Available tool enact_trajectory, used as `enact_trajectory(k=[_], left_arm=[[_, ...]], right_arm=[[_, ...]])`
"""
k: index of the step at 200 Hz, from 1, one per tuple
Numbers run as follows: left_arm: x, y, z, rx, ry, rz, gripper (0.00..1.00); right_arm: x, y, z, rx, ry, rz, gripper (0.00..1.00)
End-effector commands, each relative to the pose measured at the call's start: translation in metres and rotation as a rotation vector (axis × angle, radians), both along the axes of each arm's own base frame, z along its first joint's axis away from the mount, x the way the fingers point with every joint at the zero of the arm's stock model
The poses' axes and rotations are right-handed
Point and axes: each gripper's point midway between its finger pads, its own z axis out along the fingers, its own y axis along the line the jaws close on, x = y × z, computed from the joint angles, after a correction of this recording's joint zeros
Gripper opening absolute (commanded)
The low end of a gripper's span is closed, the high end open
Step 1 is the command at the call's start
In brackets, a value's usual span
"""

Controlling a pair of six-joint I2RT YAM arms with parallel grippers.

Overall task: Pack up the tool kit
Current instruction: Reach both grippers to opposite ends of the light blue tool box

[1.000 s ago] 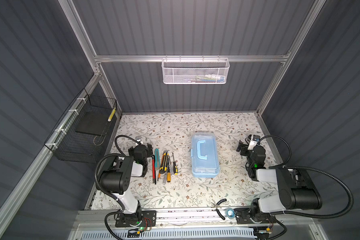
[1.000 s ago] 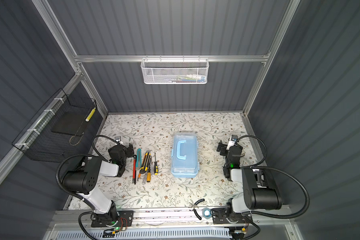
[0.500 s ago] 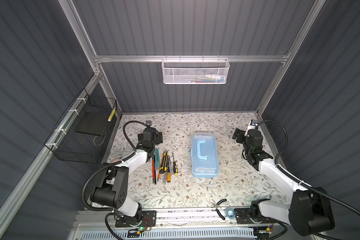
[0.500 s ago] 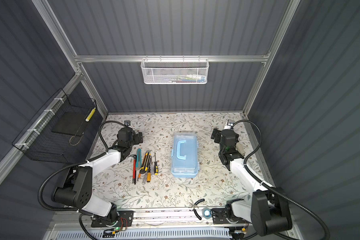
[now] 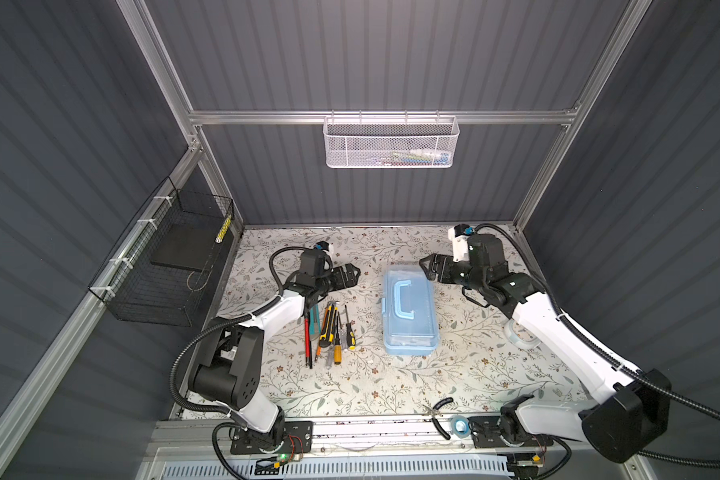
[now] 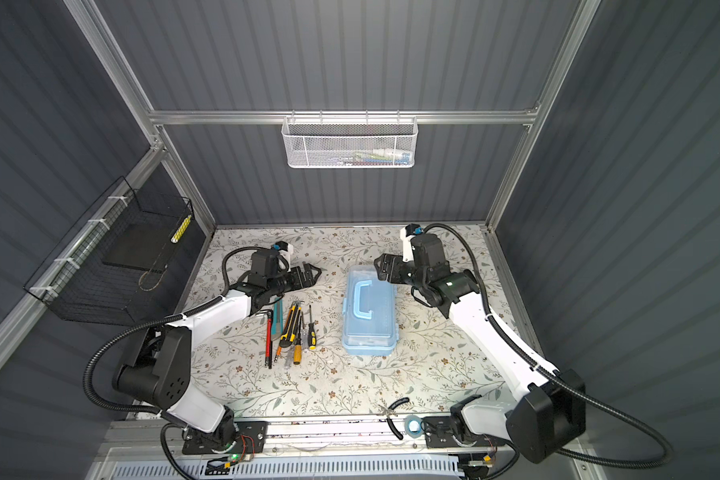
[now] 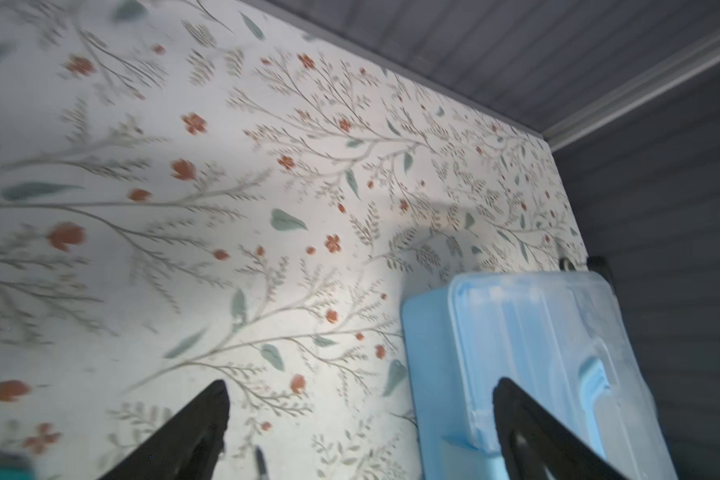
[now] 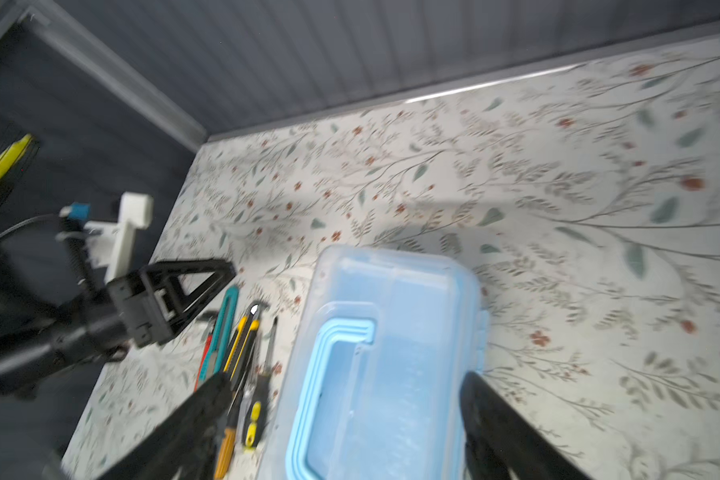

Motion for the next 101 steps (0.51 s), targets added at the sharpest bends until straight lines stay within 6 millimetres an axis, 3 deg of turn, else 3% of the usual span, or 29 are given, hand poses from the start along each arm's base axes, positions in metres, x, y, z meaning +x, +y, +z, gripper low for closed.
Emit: enact_trajectory(k=[1, 24, 48, 101], left_arm=[[-0.013, -0.023, -0.005, -0.065, 0.071, -0.062, 0.97], [-0.027, -0.038, -0.015, -0.076, 0.108, -0.110, 0.94], [-0.036, -0.045, -0.026, -0.069, 0.137, -0.126, 0.92], [-0.046, -0.055, -0.040, -0.079, 0.160, -0.141, 0.90]], right_arm=[[-0.036, 0.036, -0.027, 0.123, 0.231, 0.174, 0.69], [-0.041, 0.048, -0.039, 0.175, 0.311, 0.206, 0.46], [-0.044, 0.054, -0.051, 0.186, 0.381, 0.208, 0.36], [-0.048, 0.062, -0.084, 0.173, 0.520, 0.225, 0.39]])
